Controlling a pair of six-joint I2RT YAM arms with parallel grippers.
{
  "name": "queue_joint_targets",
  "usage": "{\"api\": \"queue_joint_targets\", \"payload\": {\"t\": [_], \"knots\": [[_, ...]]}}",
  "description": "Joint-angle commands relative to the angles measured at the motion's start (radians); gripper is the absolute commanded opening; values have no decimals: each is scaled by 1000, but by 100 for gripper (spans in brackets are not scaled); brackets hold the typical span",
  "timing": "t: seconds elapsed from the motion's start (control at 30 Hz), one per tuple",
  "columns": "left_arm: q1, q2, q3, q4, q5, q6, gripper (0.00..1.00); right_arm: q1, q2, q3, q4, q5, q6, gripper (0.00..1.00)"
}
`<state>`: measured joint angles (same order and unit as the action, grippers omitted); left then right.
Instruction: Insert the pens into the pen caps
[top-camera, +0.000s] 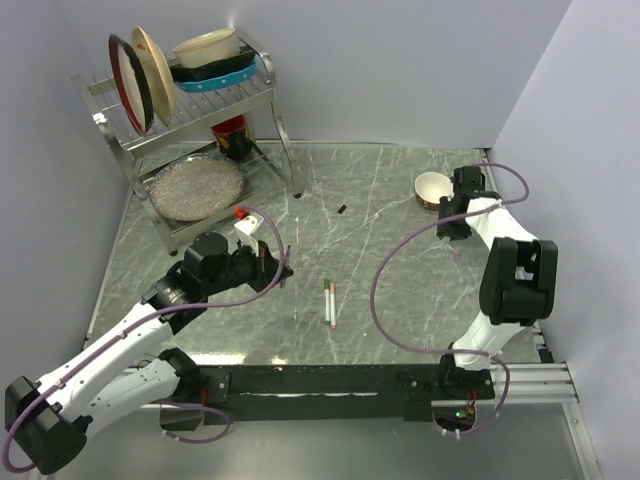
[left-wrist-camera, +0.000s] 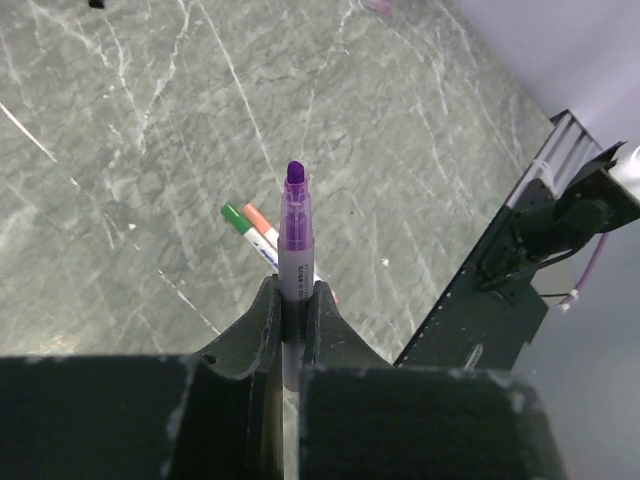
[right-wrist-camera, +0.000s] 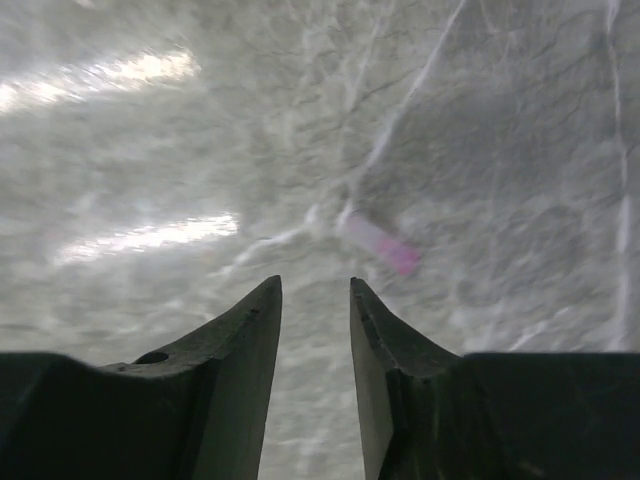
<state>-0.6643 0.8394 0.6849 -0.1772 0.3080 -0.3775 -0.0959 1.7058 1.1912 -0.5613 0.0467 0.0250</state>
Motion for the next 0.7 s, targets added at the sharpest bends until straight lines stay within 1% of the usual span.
{"api": "queue_joint_targets", "payload": {"t": [0.0,0.07,0.1,0.3,0.67], "knots": [[3,-28,13,51,-29,66,1,-45,18,80,-32,-71,-284,48],[3,-29,13,51,-24,65,1,-57,12,71,-13,-97,-336,52],[3,-31,10,56,-17,66,1,-60,14,67,-11,-113,-383,53],[3,-42,5,62,-36,65,1,-71,44,42,34,-97,-460,53],[5,-31,4,61,-64,69,1,-71,130,48,69,-142,-493,52]]}}
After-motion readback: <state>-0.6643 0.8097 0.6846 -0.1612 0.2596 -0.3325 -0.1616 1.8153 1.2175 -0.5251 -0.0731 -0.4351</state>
